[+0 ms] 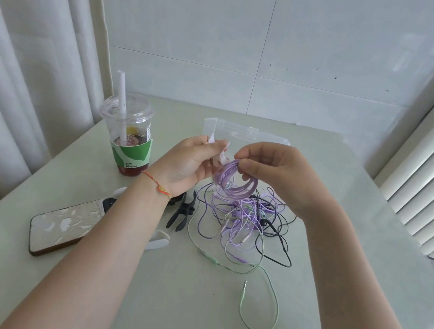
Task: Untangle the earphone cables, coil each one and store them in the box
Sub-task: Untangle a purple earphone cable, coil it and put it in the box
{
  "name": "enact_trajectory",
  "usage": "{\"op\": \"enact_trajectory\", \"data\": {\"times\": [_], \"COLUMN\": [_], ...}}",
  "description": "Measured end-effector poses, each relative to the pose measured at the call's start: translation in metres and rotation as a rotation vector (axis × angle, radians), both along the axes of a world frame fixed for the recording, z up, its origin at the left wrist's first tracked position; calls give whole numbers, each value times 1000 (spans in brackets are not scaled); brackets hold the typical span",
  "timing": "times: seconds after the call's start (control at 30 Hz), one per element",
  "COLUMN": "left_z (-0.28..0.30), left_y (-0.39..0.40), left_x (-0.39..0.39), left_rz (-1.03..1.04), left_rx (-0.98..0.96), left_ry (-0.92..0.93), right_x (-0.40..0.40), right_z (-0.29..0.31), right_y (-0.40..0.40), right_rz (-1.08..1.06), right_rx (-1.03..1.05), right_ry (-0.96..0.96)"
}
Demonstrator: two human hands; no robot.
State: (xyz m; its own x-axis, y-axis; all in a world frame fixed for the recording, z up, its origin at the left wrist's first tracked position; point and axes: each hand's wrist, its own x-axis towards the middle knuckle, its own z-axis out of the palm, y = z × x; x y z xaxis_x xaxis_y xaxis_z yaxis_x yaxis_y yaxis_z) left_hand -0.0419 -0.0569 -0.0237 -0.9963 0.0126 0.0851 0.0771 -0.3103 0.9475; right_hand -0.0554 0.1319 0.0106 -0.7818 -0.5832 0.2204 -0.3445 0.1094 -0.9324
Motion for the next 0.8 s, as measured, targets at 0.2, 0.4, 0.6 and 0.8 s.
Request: {"op": "enact_trajectory", "data": {"times": [0.2,0.4,0.6,0.8], "left_z": [4,8,12,12], "left_y": [7,16,19,28], "left_x": [4,8,13,15], "left_rz": [16,53,14,17], "left_rx": [-10,-160,-485,-165], "left_ry": [9,110,123,17], "right_x": [0,-4,-9,-8], "right_z": [-1,-5,-5,-10], "right_y": [-2,-2,5,3], "right_rz": [88,170,172,176], "right_rx": [-133,-304,-334,-281], "right_ry": [-39,-257,-301,-314]}}
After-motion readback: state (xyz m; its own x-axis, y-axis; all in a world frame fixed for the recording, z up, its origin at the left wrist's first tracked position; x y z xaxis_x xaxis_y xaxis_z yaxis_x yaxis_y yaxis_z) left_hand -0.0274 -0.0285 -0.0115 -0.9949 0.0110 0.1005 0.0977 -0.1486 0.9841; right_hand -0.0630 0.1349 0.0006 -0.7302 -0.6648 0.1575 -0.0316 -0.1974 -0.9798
